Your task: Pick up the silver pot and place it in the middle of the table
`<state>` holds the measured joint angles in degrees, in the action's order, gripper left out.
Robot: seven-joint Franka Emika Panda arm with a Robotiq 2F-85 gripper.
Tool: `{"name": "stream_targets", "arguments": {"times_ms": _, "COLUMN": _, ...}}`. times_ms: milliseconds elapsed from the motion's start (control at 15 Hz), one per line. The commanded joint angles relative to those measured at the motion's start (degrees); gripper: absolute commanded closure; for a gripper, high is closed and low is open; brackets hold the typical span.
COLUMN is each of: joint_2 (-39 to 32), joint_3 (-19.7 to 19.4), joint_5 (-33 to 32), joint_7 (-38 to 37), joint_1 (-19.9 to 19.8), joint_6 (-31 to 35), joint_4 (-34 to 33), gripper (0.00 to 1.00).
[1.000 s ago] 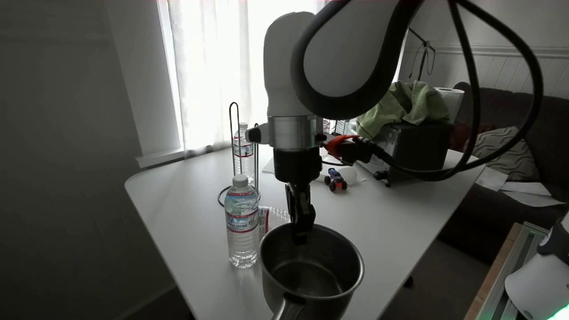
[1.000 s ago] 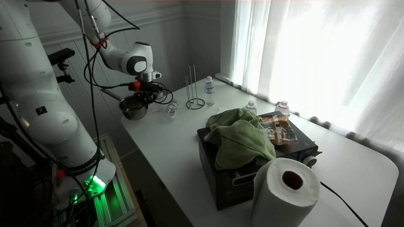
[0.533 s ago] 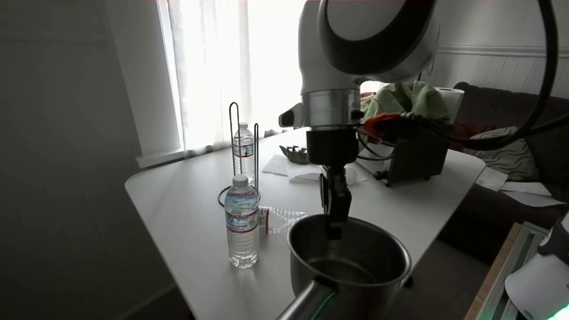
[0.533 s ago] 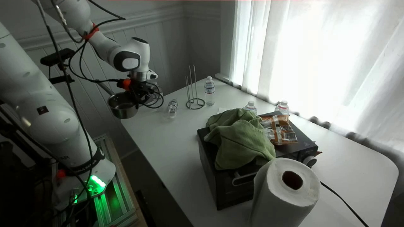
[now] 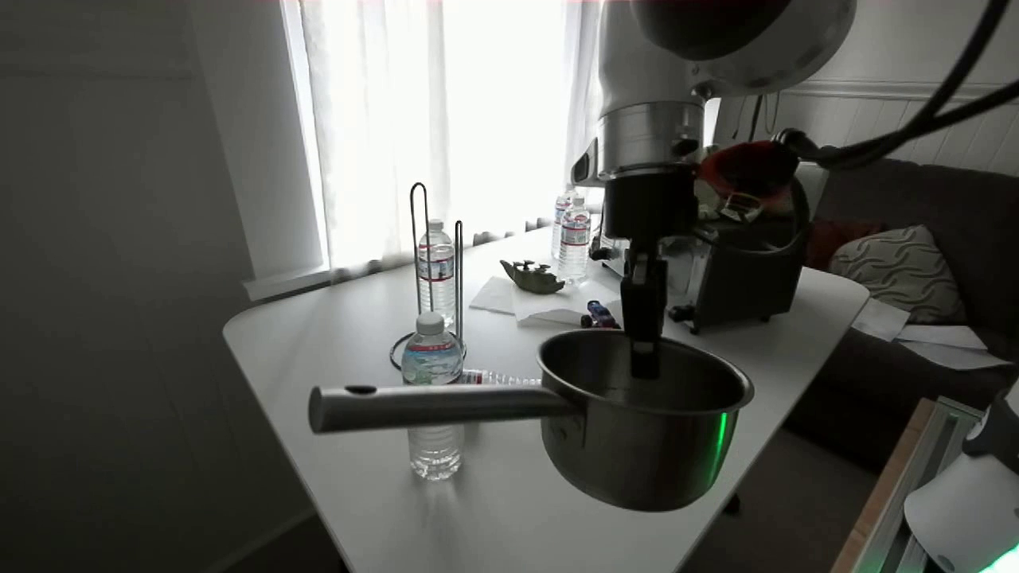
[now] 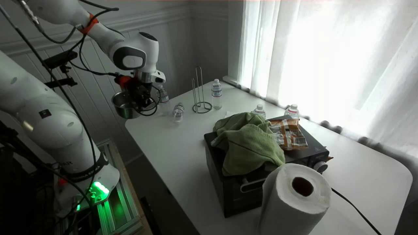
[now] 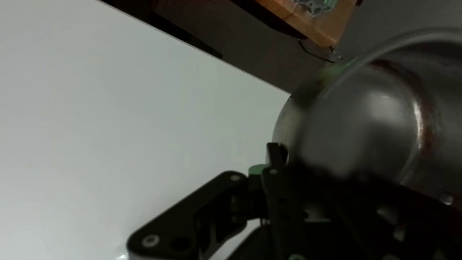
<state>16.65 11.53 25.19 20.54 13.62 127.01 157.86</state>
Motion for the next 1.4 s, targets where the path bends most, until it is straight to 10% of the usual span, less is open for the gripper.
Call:
{"name": "stream_targets", "arguments": {"times_ms": 0, "joint_2": 0.42, "joint_3": -2.16, "joint_5": -0.46, "joint_7": -2.54, "joint_1": 1.09, "joint_6": -0.01, "joint_4": -0.06, "gripper": 0.94}}
{"name": "stream_targets", "arguments": {"times_ms": 1333, "joint_2": 4.54, "joint_3": -6.32, "joint_5": 3.93, "joint_7": -10.22, "joint_1": -0.65, "joint_6": -2.74, "joint_4": -0.05, "gripper": 0.98}}
